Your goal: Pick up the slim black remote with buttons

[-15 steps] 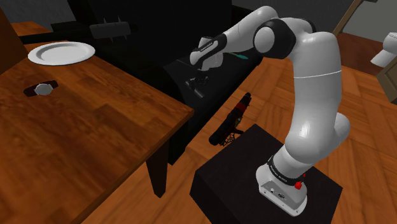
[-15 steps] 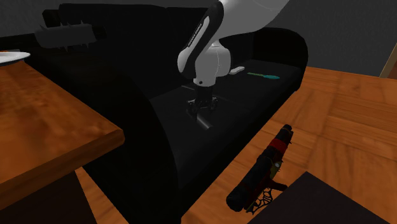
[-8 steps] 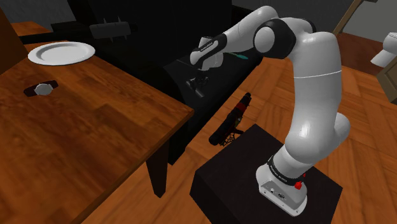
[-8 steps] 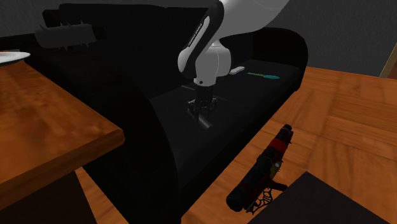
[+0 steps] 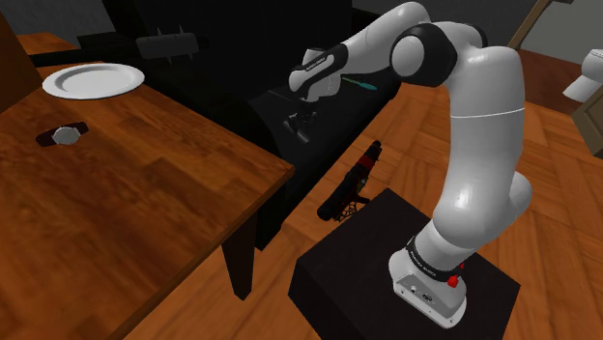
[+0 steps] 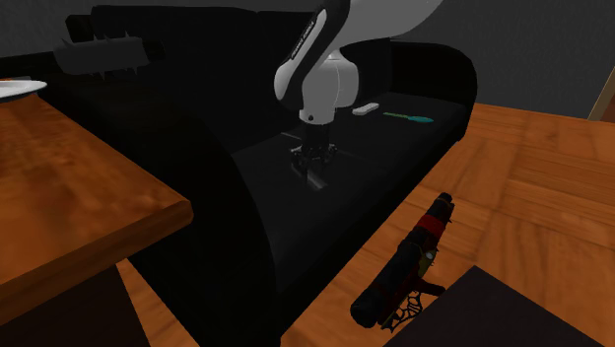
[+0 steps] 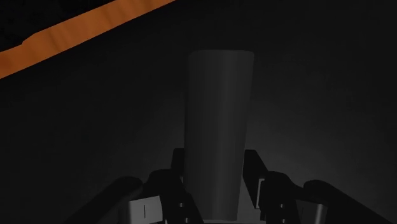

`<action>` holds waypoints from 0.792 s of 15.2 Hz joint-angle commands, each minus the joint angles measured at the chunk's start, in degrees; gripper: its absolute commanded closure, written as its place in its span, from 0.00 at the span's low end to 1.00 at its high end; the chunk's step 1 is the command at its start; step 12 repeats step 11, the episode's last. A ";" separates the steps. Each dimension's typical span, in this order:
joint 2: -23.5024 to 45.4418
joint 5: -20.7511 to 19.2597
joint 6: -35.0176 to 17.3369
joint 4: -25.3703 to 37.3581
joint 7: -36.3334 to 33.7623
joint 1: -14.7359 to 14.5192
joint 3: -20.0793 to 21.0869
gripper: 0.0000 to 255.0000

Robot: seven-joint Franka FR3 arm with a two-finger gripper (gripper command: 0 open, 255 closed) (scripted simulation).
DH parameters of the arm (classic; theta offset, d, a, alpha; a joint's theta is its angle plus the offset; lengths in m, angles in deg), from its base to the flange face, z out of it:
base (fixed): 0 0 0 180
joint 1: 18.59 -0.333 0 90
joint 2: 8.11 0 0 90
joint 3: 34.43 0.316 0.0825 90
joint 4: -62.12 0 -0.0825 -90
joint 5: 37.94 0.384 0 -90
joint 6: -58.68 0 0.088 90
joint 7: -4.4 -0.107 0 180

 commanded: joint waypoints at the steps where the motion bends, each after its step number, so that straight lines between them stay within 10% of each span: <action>1: -0.92 -0.10 1.14 0.21 -0.08 0.00 -0.07 1.00; 12: -4.65 -0.49 5.73 1.09 -0.57 -0.10 -0.29 1.00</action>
